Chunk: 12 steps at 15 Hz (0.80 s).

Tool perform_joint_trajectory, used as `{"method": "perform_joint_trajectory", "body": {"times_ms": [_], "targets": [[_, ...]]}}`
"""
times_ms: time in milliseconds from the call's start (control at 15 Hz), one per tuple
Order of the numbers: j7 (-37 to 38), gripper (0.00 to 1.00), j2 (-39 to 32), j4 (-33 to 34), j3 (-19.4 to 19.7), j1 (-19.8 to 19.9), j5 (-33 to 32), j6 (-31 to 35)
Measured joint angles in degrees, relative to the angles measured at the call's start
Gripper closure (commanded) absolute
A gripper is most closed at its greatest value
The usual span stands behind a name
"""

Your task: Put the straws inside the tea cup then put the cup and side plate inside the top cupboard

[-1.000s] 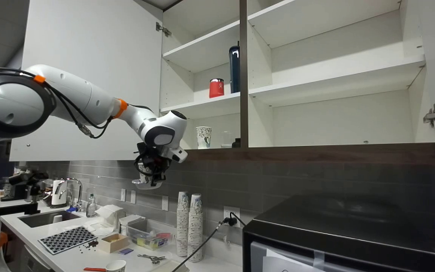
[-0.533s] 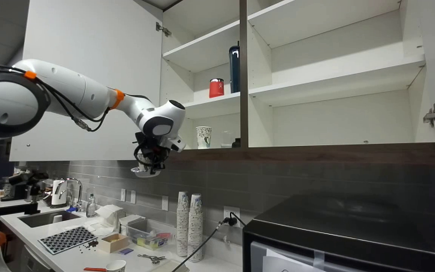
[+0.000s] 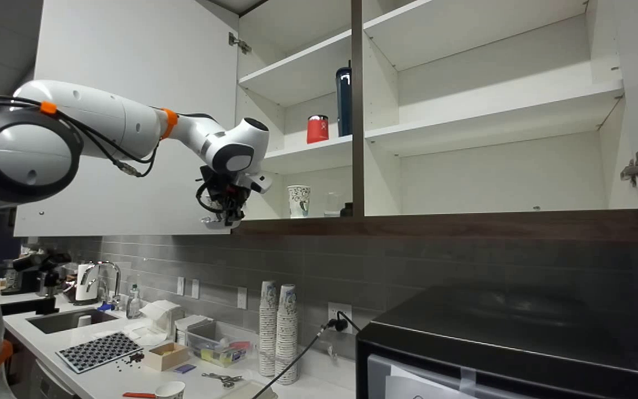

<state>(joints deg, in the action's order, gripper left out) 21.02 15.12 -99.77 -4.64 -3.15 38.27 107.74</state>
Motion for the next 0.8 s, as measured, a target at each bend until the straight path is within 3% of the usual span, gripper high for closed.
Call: {"method": "perform_joint_trajectory", "body": {"times_ms": [533,800], "targets": [[0.2,0.99,-0.6,0.9,0.0,0.0,-0.1,0.0],[3.7,0.99,-3.5,4.9,-0.1,0.1,-0.1,0.9]]}}
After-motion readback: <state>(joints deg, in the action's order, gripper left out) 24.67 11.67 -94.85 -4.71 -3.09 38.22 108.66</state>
